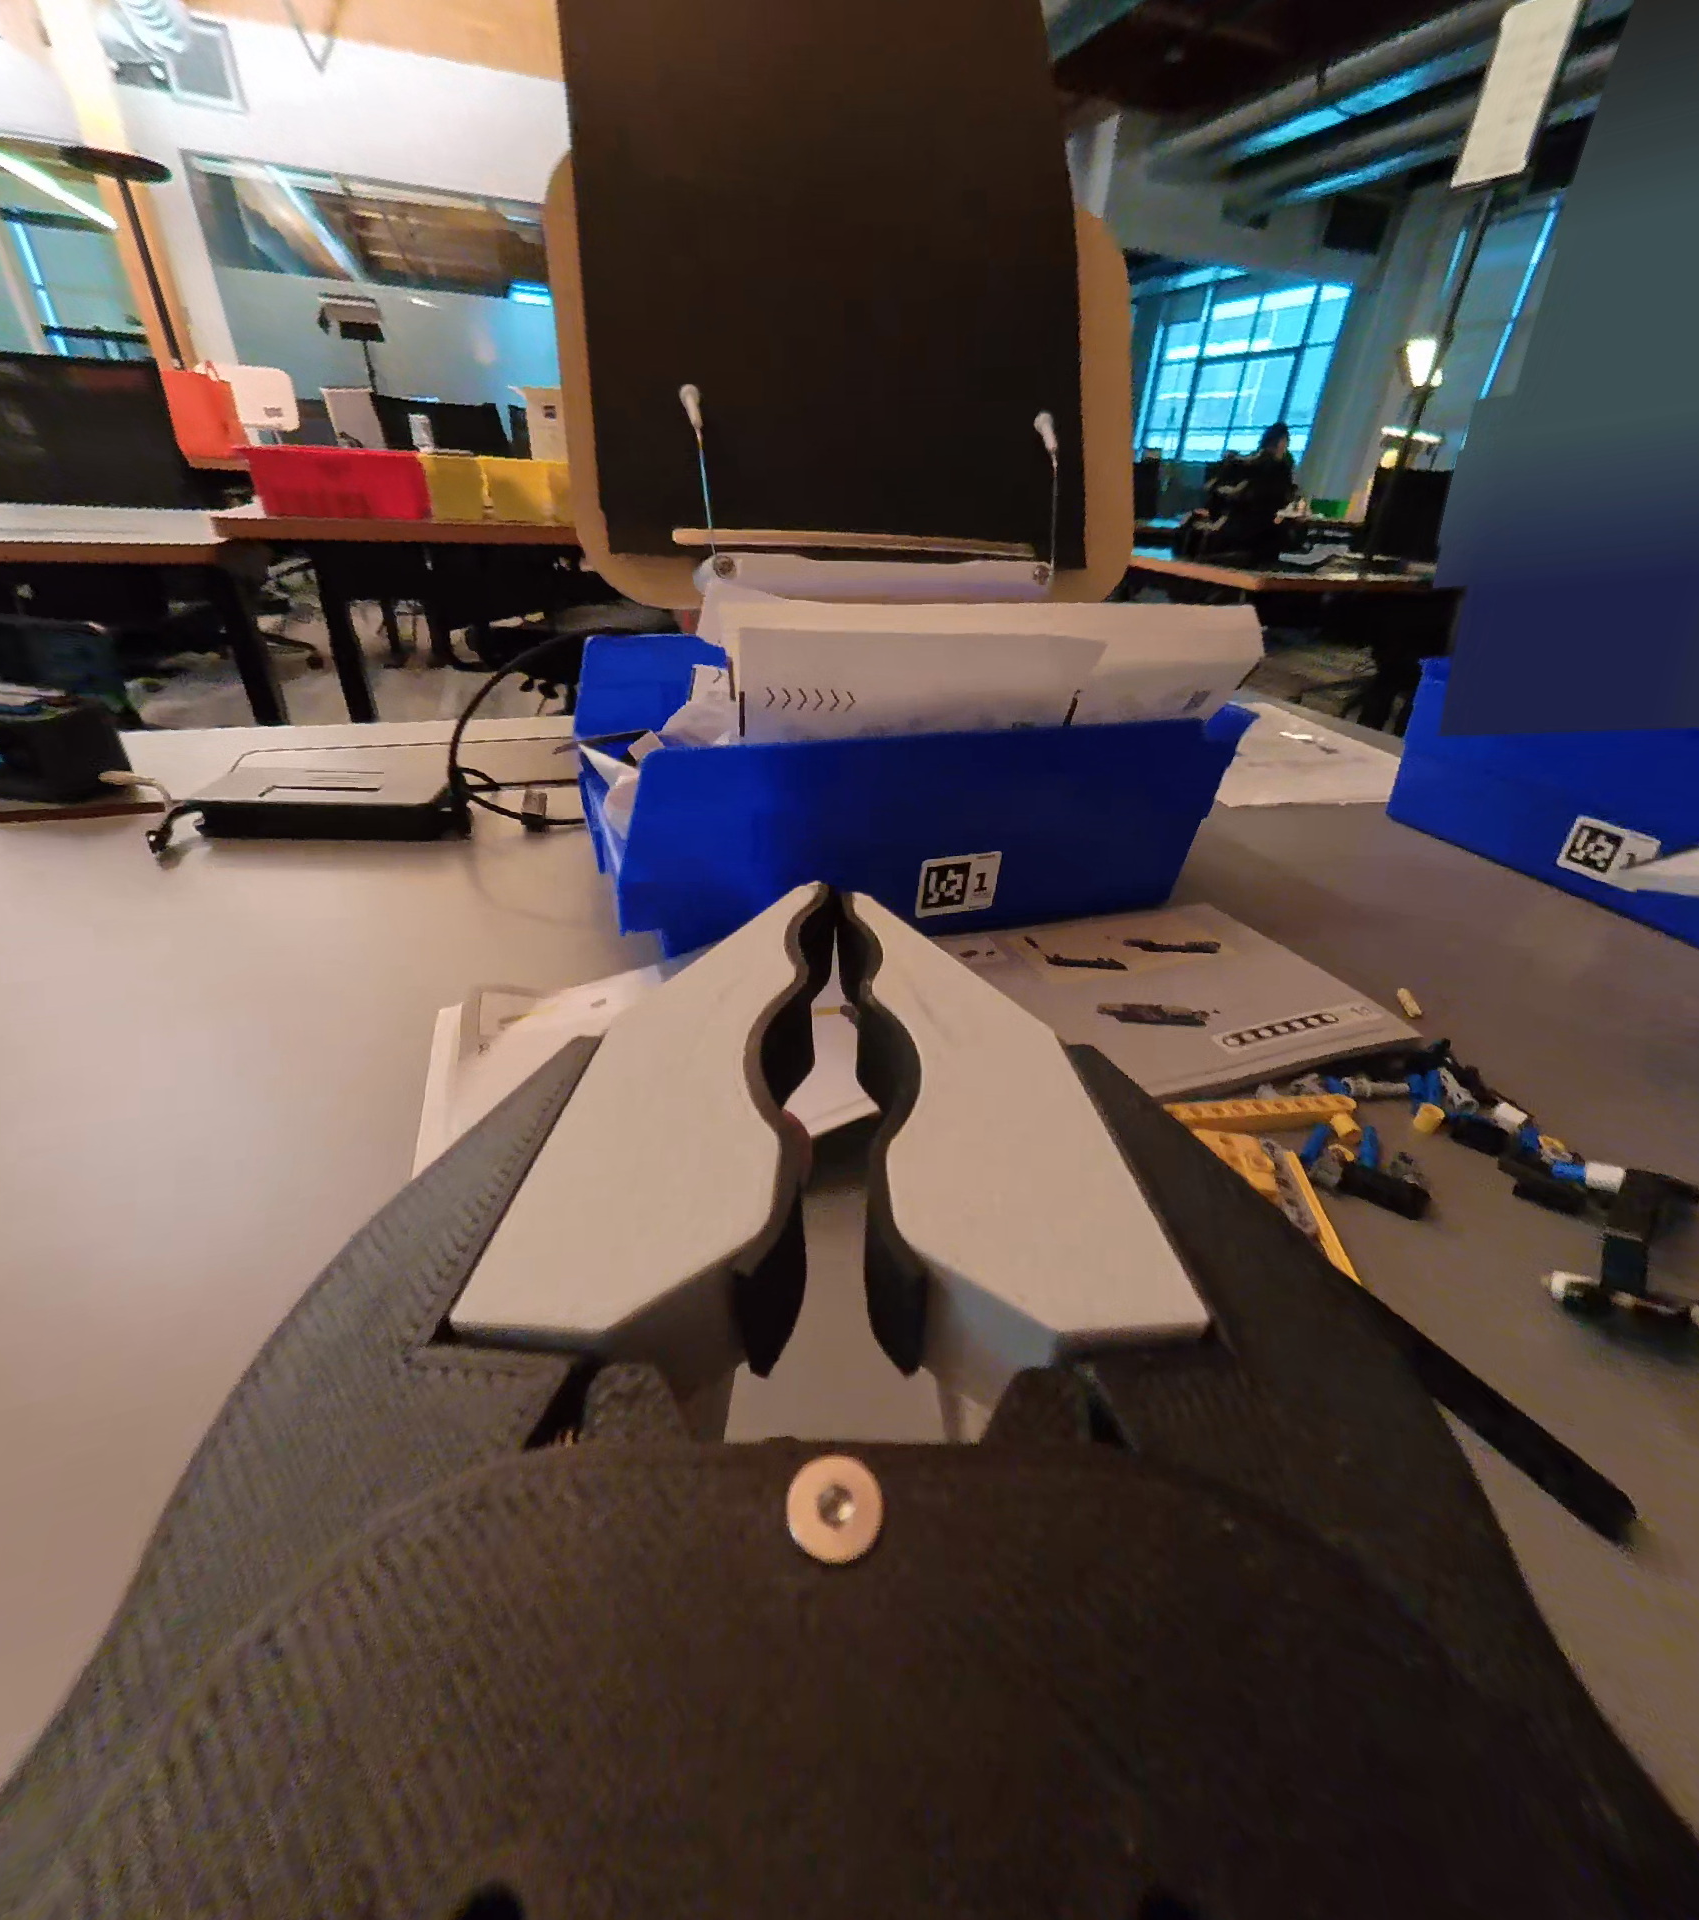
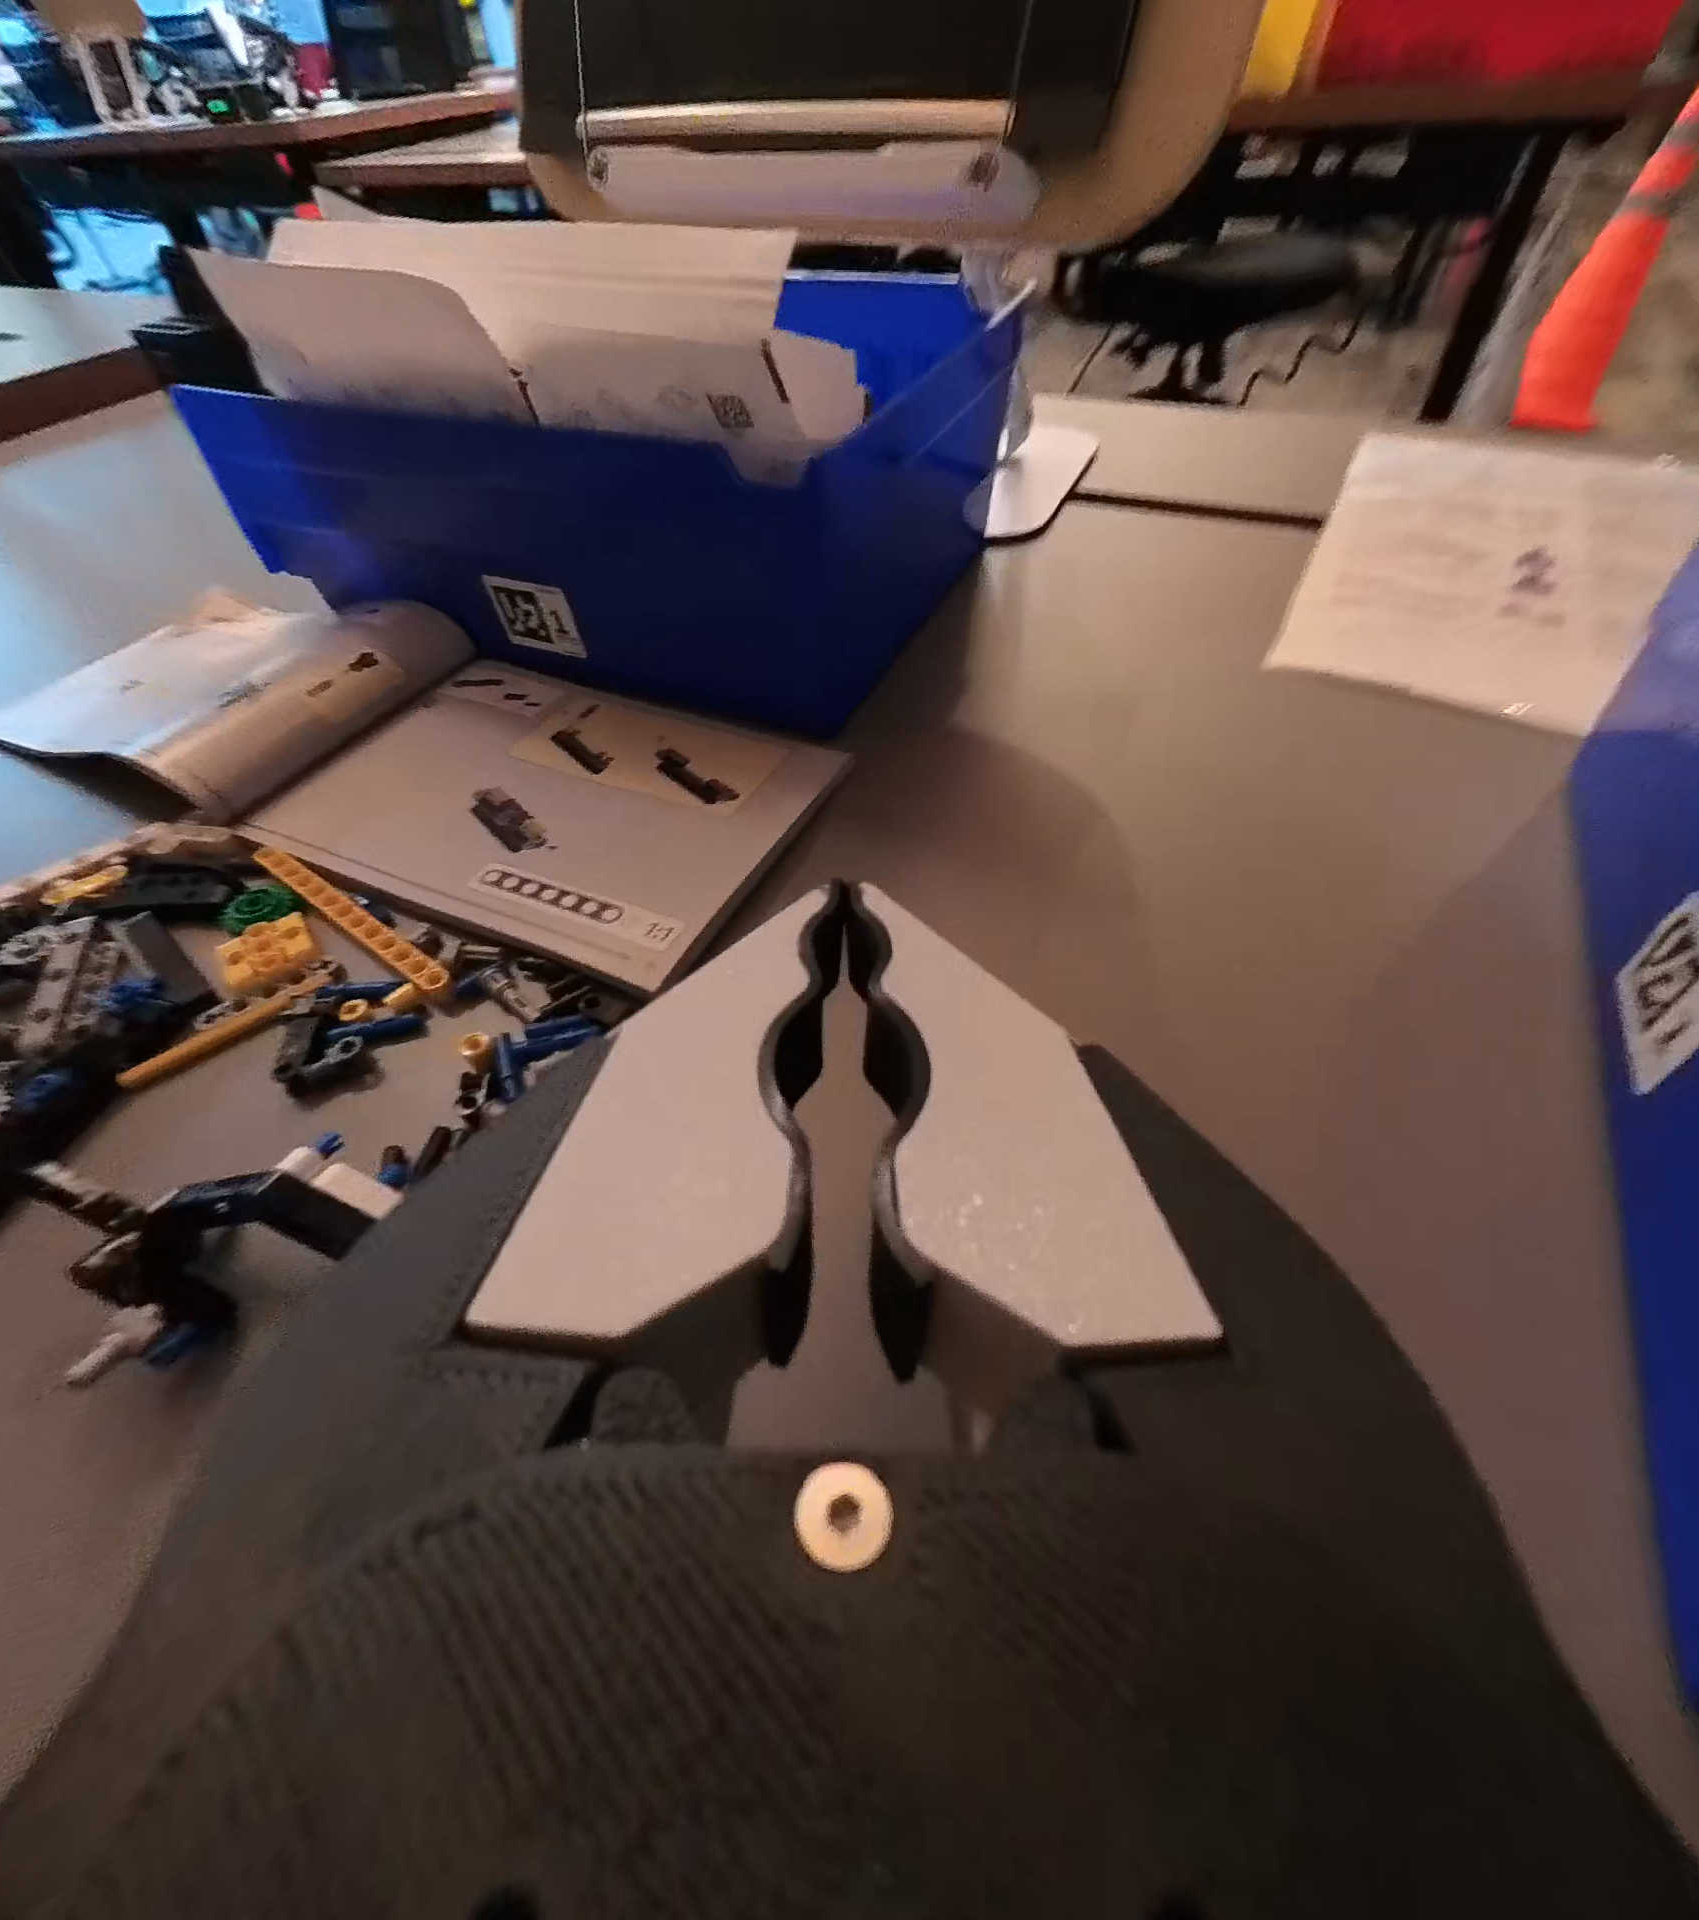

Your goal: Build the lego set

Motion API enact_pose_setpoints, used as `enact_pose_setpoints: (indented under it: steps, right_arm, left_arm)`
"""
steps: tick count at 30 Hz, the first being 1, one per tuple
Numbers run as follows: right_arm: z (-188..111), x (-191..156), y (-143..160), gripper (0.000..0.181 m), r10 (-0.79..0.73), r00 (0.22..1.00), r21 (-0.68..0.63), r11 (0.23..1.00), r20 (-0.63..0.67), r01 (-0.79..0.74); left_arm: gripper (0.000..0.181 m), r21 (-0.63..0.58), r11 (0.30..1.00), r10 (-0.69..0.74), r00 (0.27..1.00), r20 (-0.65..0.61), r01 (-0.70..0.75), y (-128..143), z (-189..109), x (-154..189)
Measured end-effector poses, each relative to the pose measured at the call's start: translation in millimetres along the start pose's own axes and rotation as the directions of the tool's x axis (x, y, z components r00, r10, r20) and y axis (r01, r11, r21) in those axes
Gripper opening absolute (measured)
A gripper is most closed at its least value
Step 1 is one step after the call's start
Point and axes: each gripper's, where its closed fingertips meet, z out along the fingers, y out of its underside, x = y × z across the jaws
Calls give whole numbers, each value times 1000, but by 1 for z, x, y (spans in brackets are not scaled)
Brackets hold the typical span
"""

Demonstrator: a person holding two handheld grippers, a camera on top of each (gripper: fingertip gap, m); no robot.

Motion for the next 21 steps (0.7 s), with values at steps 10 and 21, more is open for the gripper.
enact_pose_setpoints:
  steps: [10,21]
  right_arm:
    - [4,7,4,0,63,996,-10,998,-60,-63]
    - [5,-14,6,20,4,998,-22,1000,69,-2]
  left_arm:
    - [0,-80,995,-73,994,-83,66,19,-3,6]
    - [0,-96,991,-99,991,-95,89,21,0,6]
